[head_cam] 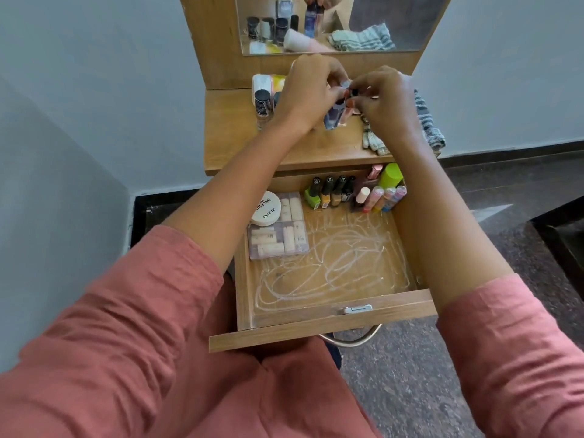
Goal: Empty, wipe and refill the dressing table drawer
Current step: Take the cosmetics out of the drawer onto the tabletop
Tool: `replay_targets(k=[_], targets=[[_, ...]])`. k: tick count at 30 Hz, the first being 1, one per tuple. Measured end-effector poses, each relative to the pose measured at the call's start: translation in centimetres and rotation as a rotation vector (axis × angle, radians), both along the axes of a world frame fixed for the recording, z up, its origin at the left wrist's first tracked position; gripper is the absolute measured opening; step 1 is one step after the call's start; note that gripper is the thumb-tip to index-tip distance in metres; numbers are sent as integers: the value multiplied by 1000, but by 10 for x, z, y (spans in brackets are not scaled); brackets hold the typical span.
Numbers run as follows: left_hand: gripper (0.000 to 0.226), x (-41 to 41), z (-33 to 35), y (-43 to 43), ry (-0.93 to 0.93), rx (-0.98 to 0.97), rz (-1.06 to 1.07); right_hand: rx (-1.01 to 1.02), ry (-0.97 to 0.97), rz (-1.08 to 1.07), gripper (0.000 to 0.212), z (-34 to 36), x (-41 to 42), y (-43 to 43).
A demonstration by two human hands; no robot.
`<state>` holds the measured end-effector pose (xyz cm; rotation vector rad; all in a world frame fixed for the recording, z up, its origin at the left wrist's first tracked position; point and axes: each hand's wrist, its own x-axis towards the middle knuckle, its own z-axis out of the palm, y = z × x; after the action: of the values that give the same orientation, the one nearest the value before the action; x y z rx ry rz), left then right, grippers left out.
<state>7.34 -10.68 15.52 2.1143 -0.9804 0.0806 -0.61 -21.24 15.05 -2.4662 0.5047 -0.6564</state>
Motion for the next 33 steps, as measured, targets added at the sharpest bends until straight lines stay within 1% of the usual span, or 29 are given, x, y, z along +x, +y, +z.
replay_targets(k=[9, 16, 25, 30, 33], targets=[[14, 16, -12, -7, 5, 38, 56, -40, 78, 12, 24, -11, 23, -9], [13, 18, -15, -8, 4, 25, 79, -61, 91, 14, 24, -12, 26, -8], [17, 10, -7, -5, -38, 30, 135, -96, 105, 10, 37, -13, 22, -4], [18, 2, -1, -2, -79, 1, 136, -84, 79, -22, 38, -14, 20, -8], [17, -7, -2, -1, -60, -41, 111, -69, 43, -21, 34, -11, 12, -6]])
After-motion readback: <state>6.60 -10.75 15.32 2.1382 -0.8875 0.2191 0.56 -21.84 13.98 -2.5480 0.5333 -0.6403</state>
